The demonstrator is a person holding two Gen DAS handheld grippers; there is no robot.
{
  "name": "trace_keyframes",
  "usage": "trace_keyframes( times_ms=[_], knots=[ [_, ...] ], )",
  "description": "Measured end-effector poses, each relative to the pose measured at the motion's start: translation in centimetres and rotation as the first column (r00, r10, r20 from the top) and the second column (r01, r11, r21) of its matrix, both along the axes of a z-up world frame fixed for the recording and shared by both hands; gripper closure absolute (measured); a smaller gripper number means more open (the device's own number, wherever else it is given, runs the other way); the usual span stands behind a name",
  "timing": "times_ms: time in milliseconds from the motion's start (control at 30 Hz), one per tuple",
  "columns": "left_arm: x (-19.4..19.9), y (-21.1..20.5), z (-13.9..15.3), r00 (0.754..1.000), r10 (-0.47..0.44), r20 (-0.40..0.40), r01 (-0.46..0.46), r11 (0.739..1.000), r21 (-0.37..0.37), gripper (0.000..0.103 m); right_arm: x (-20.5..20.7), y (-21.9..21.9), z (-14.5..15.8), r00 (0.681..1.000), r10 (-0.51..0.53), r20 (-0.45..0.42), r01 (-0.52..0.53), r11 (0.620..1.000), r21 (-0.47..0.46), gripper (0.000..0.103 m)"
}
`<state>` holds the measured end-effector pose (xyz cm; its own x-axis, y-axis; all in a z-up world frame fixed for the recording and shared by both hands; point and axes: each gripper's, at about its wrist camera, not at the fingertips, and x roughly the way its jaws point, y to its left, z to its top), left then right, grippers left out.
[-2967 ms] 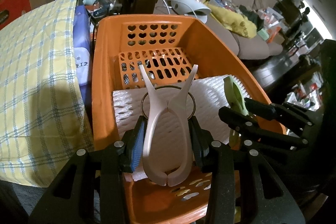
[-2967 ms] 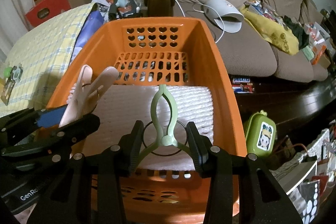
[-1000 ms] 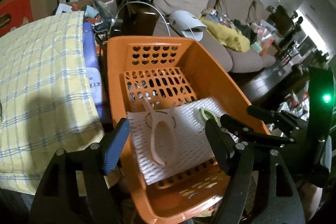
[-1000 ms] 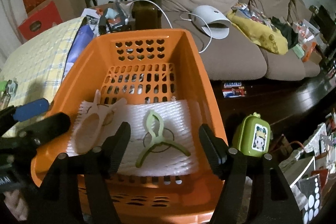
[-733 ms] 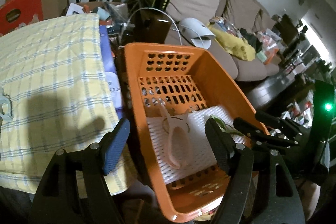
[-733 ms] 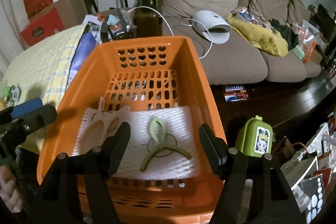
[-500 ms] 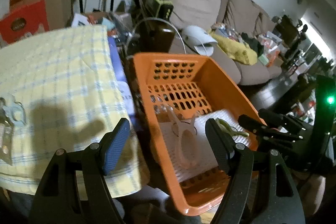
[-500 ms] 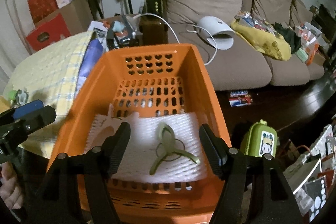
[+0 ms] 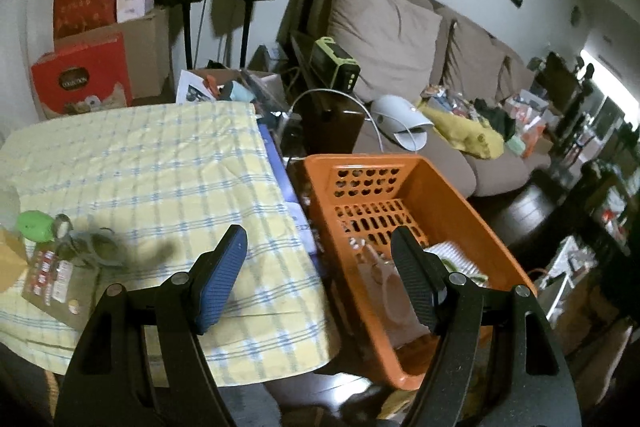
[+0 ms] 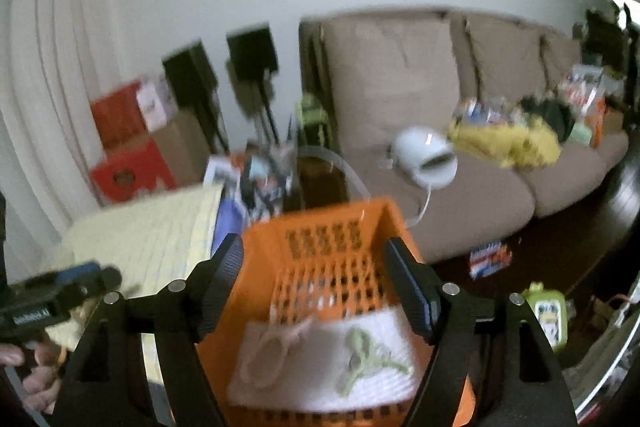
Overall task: Organize objects
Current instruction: 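Lift both open grippers up and away from the orange basket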
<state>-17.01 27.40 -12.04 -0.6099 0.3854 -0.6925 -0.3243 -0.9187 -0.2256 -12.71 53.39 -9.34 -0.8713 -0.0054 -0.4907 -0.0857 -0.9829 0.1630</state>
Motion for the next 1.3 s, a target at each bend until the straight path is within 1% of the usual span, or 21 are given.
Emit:
trace_keyframes(
  times_ms=[67,100,200,267,300,367,433,567,633,700,833,900,933,967,1067,1167,1233,1300],
  knots=[
    [0.5,-0.2,0.0,1.000,-0.011,-0.013,0.011,1.000,-0.024,0.031,0.7,-0.3,1.0,0.997,-0.043,-0.057,0.046,0.998,0.045,0.025],
    [0.7,-0.3,0.0,1.000,-0.012,-0.020,0.011,0.999,-0.036,0.031,1.0,-0.3,1.4,0.996,-0.037,-0.079,0.041,0.998,0.047,0.025],
    [0.9,-0.8,0.4,0.999,-0.006,-0.038,0.004,0.999,-0.054,0.031,1.1,-0.6,1.9,0.995,-0.031,-0.097,0.035,0.998,0.043,0.025],
    [0.8,-1.3,0.8,0.999,0.000,-0.044,-0.003,0.999,-0.048,0.031,0.9,-1.0,1.8,0.996,-0.021,-0.088,0.025,0.998,0.051,0.025],
    [0.7,-1.5,1.0,0.999,-0.001,-0.044,-0.001,0.999,-0.045,0.029,0.9,-1.2,1.7,0.996,-0.017,-0.083,0.022,0.998,0.057,0.025],
    [0.7,-2.2,1.6,0.998,-0.009,-0.055,0.007,0.999,-0.042,0.024,0.8,-1.6,1.6,0.998,-0.005,-0.069,0.009,0.998,0.064,0.025],
    [0.8,-2.9,2.2,0.997,-0.006,-0.078,0.002,0.999,-0.043,0.016,0.8,-1.9,1.4,0.999,0.010,-0.054,-0.006,0.997,0.074,0.025],
    [0.9,-4.5,3.2,0.992,0.018,-0.124,-0.025,0.998,-0.059,0.013,0.5,-3.0,0.9,0.999,0.032,-0.030,-0.029,0.995,0.099,0.020],
    [0.8,-5.3,3.4,0.991,0.025,-0.129,-0.033,0.997,-0.066,0.013,0.3,-3.3,0.6,0.999,0.034,-0.004,-0.033,0.993,0.110,0.017],
    [0.7,-5.9,3.5,0.992,0.023,-0.125,-0.034,0.995,-0.090,0.013,-0.1,-3.7,0.4,0.999,0.032,0.021,-0.034,0.993,0.110,0.017],
    [0.9,-7.0,3.8,0.990,0.037,-0.139,-0.053,0.992,-0.111,0.013,-0.3,-4.2,0.1,0.999,0.027,0.046,-0.032,0.993,0.111,0.003],
    [0.7,-7.5,3.8,0.990,0.046,-0.133,-0.060,0.993,-0.102,0.010,-0.2,-4.7,0.3,0.999,0.032,0.040,-0.037,0.991,0.125,0.001],
    [0.7,-7.6,3.8,0.991,0.048,-0.127,-0.061,0.993,-0.098,0.003,-0.2,-5.2,0.3,0.998,0.043,0.041,-0.049,0.989,0.136,0.001],
    [0.7,-7.7,3.8,0.991,0.048,-0.128,-0.061,0.993,-0.097,0.000,-0.1,-5.7,0.5,0.997,0.058,0.044,-0.064,0.986,0.153,0.001],
    [0.8,-7.8,3.8,0.988,0.036,-0.153,-0.054,0.992,-0.117,0.000,0.3,-7.8,0.7,0.997,0.077,0.027,-0.081,0.974,0.212,0.001],
    [0.7,-8.1,3.7,0.987,0.028,-0.159,-0.050,0.990,-0.136,0.000,0.6,-9.3,0.9,0.993,0.114,0.006,-0.113,0.971,0.208,0.001],
    [0.7,-8.8,3.8,0.984,0.039,-0.176,-0.061,0.991,-0.122,0.000,0.8,-10.4,0.9,0.987,0.160,-0.011,-0.155,0.968,0.198,0.001],
    [0.6,-9.8,3.9,0.978,0.071,-0.196,-0.091,0.991,-0.097,0.000,0.9,-11.4,1.0,0.983,0.180,-0.022,-0.170,0.959,0.225,0.001]
  ],
)
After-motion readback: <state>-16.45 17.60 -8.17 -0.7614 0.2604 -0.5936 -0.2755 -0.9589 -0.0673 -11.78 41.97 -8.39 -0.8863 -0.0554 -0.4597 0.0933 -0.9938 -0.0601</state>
